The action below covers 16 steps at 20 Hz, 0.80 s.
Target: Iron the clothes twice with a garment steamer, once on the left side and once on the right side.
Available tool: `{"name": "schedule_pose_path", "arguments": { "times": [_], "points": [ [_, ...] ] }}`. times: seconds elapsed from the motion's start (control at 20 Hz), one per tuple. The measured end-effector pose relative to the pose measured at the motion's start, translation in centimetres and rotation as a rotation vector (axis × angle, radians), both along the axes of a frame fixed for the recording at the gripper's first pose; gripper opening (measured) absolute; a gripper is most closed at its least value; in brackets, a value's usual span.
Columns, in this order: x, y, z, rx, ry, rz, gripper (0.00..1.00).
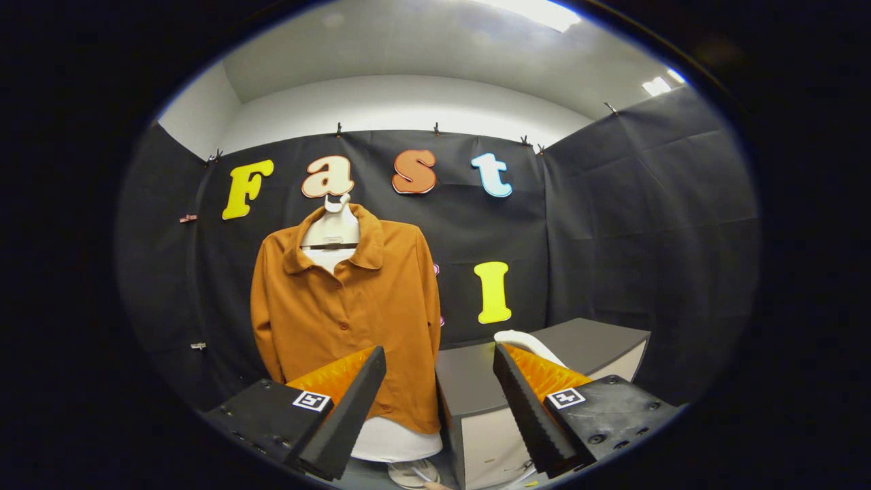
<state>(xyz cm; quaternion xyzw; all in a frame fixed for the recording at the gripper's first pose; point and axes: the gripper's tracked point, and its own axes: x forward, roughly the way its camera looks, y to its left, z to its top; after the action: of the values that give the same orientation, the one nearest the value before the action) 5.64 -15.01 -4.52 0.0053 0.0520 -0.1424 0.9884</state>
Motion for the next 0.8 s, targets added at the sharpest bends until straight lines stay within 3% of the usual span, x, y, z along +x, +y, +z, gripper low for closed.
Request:
{"name": "schedule_pose_path", "arguments": {
  "times": [0.35, 0.8],
  "points": [
    [6.4, -13.1, -3.8, 0.021, 0.083, -0.04, 0.99],
    [13.0, -23.1, -10.8, 0.098, 0.229, -0.05, 0.98]
  ]
}}
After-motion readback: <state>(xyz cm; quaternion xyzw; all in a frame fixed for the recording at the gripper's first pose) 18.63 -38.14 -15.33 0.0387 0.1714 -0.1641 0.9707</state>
